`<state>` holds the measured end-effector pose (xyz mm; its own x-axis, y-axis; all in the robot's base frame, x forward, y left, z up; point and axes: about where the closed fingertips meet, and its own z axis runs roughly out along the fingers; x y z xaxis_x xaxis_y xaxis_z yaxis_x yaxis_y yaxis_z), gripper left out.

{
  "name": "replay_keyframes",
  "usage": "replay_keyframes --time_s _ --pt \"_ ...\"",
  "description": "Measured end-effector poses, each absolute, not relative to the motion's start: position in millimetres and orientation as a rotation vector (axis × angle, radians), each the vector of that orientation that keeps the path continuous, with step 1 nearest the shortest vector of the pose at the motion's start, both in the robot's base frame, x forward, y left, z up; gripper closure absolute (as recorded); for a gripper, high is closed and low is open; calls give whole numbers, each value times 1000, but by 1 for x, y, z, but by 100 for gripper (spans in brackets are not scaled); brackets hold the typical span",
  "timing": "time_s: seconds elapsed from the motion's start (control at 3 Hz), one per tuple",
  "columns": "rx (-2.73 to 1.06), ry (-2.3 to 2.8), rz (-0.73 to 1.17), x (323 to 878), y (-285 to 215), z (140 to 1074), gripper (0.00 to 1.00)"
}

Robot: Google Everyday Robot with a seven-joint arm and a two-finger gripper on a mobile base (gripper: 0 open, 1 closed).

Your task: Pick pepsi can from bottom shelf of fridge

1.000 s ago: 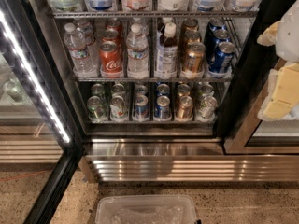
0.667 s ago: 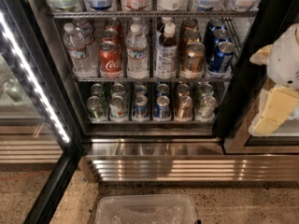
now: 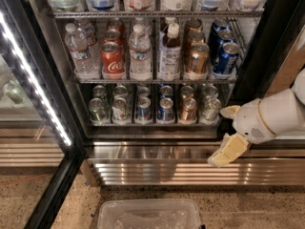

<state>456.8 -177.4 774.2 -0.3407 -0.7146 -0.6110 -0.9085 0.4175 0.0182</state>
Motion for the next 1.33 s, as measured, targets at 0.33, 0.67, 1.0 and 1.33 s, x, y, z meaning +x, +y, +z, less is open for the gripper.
replay_keyframes --time_s 0.33,0.67,1.0,1.33 --pt "-1249 2114 618 487 -153 743 0" --pt "-1235 2117 630 490 -152 736 0" --pt "-1203 2120 680 491 -148 727 0" --pt "-1109 2101 755 509 -131 703 0"
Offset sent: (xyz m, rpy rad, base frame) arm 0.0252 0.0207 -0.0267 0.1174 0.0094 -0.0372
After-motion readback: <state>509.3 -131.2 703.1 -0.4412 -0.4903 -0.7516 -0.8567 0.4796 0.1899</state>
